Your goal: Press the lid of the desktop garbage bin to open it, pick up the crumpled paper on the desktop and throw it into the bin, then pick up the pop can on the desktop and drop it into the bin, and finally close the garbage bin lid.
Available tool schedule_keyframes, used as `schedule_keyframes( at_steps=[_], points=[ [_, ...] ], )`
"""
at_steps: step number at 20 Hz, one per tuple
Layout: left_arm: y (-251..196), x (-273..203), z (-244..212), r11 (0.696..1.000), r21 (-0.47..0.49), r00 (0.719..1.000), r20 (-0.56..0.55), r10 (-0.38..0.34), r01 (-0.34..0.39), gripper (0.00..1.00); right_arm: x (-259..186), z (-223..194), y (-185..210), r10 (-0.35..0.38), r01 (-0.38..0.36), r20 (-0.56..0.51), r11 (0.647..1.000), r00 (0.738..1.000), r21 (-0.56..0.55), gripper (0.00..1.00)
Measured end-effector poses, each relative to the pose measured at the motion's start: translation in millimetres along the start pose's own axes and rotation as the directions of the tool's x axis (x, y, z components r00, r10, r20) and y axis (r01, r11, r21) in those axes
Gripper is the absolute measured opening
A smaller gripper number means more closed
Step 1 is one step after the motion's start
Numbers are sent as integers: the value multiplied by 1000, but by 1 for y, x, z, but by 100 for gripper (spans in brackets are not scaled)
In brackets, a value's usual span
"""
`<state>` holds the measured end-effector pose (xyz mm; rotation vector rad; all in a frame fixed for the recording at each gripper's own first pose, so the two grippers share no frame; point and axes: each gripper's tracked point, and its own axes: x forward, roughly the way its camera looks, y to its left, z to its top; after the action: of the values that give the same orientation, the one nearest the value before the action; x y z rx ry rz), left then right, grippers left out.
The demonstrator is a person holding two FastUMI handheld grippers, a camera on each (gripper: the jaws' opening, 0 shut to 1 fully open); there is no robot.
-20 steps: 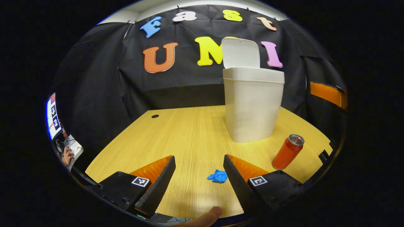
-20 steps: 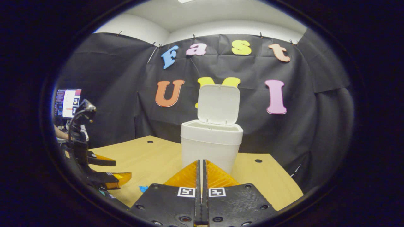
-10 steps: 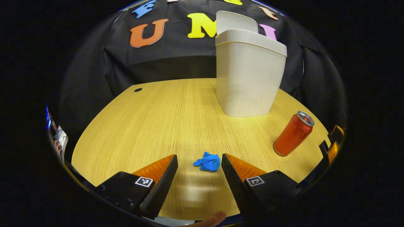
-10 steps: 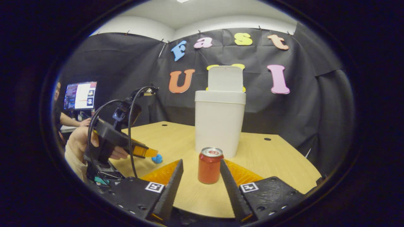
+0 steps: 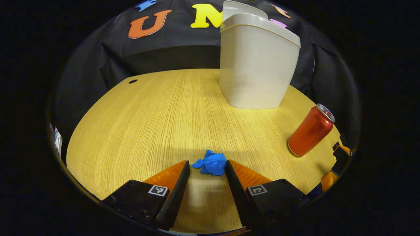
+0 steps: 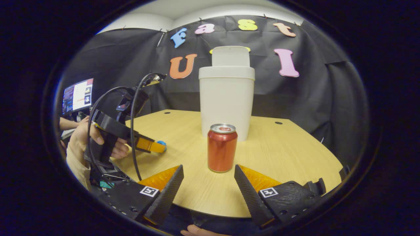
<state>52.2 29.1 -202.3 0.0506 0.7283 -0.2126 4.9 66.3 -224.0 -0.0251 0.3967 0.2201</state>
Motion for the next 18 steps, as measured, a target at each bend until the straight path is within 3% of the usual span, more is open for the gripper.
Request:
schedule_keyframes(
  at_steps=[3, 4, 5, 6, 9, 12, 13, 14, 18],
  points=[
    [4, -10, 12, 1000, 22, 1000, 17, 16, -17, 59, 18, 3, 5, -18, 24, -59, 994, 998, 104, 97],
    [5, -12, 17, 999, 35, 1000, 22, 19, -20, 61, 24, 7, 5, -32, 37, -58, 994, 998, 104, 95],
    [8, -15, 23, 999, 39, 999, 25, 30, -31, 49, 33, 8, 1, -57, 61, -56, 994, 997, 85, 95],
    [12, -18, 31, 998, 37, 998, 30, 50, -52, 47, 41, 11, 0, -83, 87, -59, 994, 995, 71, 96],
    [18, -31, 57, 997, 5, 996, 39, 76, -77, 46, 63, 23, -6, -151, 152, -41, 988, 988, 23, 96],
    [14, -46, 88, 997, -53, 996, 62, 56, -53, 45, 85, 28, -15, -231, 230, -54, 973, 971, -26, 97],
    [17, -51, 101, 996, -52, 994, 75, 73, -69, 45, 93, 29, -7, -202, 201, -51, 979, 978, -19, 96],
    [21, -55, 113, 994, -48, 991, 89, 103, -99, 45, 94, 33, -1, -184, 184, -32, 983, 982, -5, 82],
    [18, -73, 173, 988, -89, 979, 149, 140, -127, 45, 87, 52, 4, -172, 172, 21, 985, 985, 8, 79]
  ],
)
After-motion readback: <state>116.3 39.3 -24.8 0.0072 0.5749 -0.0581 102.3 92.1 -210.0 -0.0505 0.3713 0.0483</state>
